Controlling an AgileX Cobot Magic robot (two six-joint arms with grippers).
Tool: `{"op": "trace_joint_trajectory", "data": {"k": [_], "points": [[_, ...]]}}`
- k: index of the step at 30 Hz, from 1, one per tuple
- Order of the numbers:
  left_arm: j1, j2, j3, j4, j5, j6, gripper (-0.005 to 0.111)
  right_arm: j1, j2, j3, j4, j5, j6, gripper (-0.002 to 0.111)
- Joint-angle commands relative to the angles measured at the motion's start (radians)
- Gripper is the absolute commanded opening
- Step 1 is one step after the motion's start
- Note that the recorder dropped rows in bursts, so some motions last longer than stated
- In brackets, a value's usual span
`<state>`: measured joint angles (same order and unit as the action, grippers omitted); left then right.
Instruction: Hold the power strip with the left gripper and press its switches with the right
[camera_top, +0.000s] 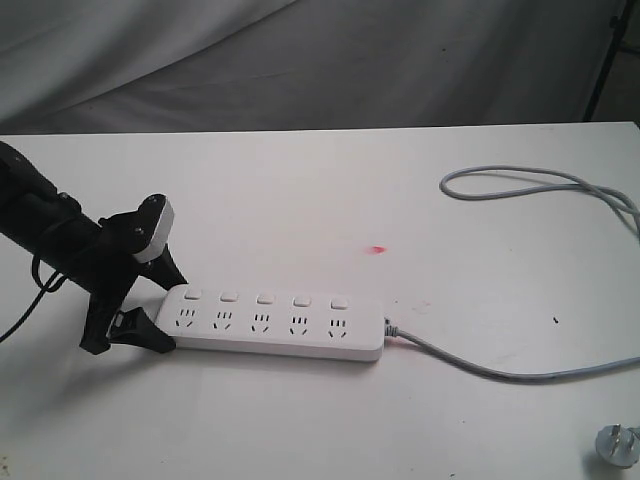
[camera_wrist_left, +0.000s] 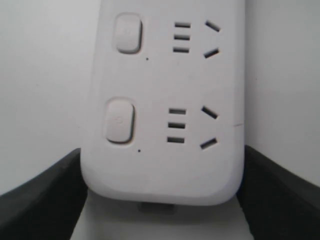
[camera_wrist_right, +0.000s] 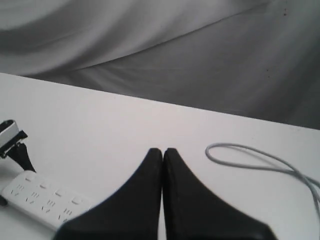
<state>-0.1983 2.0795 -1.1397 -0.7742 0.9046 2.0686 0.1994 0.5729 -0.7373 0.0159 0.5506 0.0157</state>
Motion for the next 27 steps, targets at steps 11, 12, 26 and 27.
{"op": "trace_joint_trajectory", "data": {"k": [11, 12, 26, 27], "points": [[-0.005, 0.001, -0.005, -0.010, 0.014, 0.007, 0.069, 0.289, 0.319, -0.161, -0.009, 0.067, 0.001, 0.000], [-0.005, 0.001, -0.005, -0.010, 0.014, 0.007, 0.069, 0.312, 0.339, -0.161, -0.006, 0.066, 0.001, 0.000], [-0.005, 0.001, -0.005, -0.010, 0.014, 0.007, 0.069, 0.462, 0.680, -0.241, 0.324, 0.172, -0.517, 0.000], [-0.005, 0.001, -0.005, -0.010, 0.014, 0.007, 0.069, 0.460, 0.706, -0.279, 0.324, 0.175, -0.543, 0.000]]}}
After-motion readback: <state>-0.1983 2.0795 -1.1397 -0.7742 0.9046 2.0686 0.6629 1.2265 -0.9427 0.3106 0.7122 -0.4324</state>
